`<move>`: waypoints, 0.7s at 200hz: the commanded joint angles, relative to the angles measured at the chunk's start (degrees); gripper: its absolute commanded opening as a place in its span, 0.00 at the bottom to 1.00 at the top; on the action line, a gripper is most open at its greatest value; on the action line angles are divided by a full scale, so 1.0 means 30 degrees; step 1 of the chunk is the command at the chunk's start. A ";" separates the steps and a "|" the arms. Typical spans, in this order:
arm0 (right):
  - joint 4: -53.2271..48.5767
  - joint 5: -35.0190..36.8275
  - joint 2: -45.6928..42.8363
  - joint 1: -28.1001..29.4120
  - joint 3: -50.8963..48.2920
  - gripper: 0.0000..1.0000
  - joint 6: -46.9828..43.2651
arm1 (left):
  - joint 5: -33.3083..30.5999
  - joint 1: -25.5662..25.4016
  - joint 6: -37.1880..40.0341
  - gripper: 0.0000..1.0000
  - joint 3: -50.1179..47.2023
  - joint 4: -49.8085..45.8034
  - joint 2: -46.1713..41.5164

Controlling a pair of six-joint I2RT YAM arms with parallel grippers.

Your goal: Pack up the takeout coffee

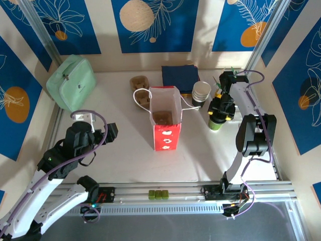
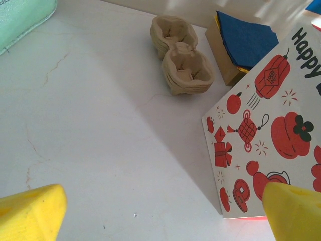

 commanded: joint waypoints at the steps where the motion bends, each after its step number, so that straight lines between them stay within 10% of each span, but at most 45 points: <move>1: -0.1804 -0.0637 -0.0822 0.0253 0.0589 0.73 -0.0049 | 0.0007 -0.0002 -0.0198 0.99 0.0446 -0.0340 -0.0261; 140: -0.6077 -0.0282 -0.6042 0.3349 0.0927 0.70 0.0876 | 0.1068 -0.0009 -0.0224 0.99 0.0424 0.0057 -0.0277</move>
